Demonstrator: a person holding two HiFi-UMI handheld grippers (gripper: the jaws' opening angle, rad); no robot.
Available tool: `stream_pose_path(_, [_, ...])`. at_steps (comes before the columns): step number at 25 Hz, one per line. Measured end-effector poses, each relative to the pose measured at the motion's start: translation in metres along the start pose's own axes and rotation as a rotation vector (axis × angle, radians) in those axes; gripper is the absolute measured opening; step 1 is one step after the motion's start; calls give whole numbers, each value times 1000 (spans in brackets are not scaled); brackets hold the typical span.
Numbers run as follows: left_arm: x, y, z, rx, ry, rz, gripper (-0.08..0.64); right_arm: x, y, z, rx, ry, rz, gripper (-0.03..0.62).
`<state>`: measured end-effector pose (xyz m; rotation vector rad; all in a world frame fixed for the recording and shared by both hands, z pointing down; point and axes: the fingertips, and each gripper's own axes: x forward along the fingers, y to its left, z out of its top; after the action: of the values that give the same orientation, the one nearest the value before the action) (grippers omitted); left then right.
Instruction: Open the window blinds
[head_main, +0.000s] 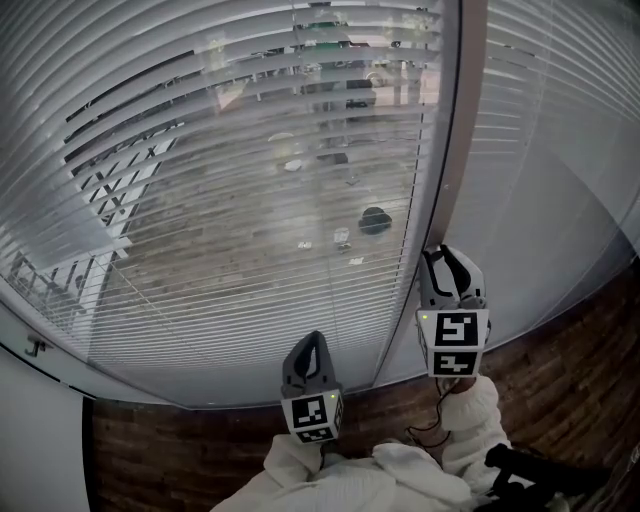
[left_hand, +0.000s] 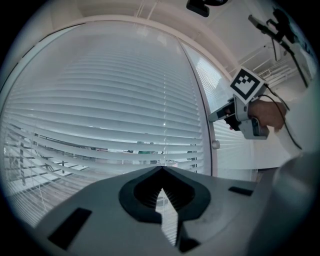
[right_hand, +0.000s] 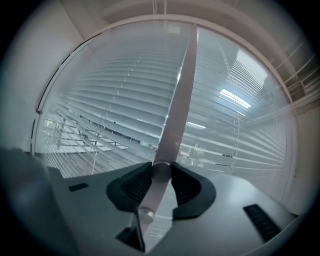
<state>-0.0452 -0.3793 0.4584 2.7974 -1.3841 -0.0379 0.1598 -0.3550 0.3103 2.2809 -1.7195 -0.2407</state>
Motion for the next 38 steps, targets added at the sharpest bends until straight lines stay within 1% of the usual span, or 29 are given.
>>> stream_pose_path(7, [0, 0, -2, 1, 6, 7, -2, 0, 2, 0, -111, 3, -15, 130])
stream_pose_path(10, [0, 0, -1, -1, 1, 10, -2, 1, 2, 0, -121, 3, -14, 130])
stream_pose_path(12, [-1, 1, 0, 0, -1, 12, -2, 1, 2, 0, -112, 2, -10, 130])
stream_pose_path(14, [-2, 1, 1, 0, -2, 15, -2, 1, 1, 0, -59, -14, 1, 130])
stream_pose_path(15, [-4, 1, 3, -1, -6, 17, -2, -1, -1, -1, -7, -33, 9, 130])
stream_pose_path(18, [-9, 6, 13, -15, -24, 30, -2, -18, -6, -2, 208, -126, 10, 130])
stream_pose_path(19, [-10, 9, 19, -24, -33, 37, -2, -26, -5, -1, 266, -163, 10, 130])
stream_pose_path(20, [-12, 13, 25, -35, -43, 44, -2, -33, -1, 0, 304, -196, 18, 130])
stream_pose_path(21, [-13, 16, 32, -47, -54, 50, -2, -38, 7, -1, 319, -221, 36, 130])
stream_pose_path(23, [-15, 22, 45, -69, -76, 61, -2, -44, 31, -5, 299, -241, 92, 130])
stream_pose_path(25, [-18, 24, 56, -81, -92, 65, -2, -46, 56, -12, 272, -233, 159, 130])
stream_pose_path(27, [-23, 22, 63, -86, -105, 63, -2, -50, 81, -22, 277, -218, 233, 129])
stream_pose_path(28, [-25, 20, 64, -87, -107, 61, -2, -53, 94, -28, 282, -205, 271, 121])
stream_pose_path(30, [-27, 15, 58, -85, -94, 55, -2, -57, 117, -45, 288, -165, 340, 59])
stream_pose_path(31, [-28, 13, 52, -83, -77, 55, -2, -58, 127, -55, 293, -141, 365, 46])
stream_pose_path(32, [-30, 11, 45, -82, -58, 55, -2, -59, 135, -65, 300, -116, 383, 30])
stream_pose_path(34, [-35, 8, 29, -87, -18, 56, -2, -63, 145, -80, 311, -80, 401, 25])
stream_pose_path(36, [-40, 5, 19, -93, 9, 57, -2, -66, 148, -85, 313, -74, 404, 20])
stream_pose_path(38, [-43, 4, 17, -94, 12, 60, -2, -67, 147, -82, 310, -87, 403, 14])
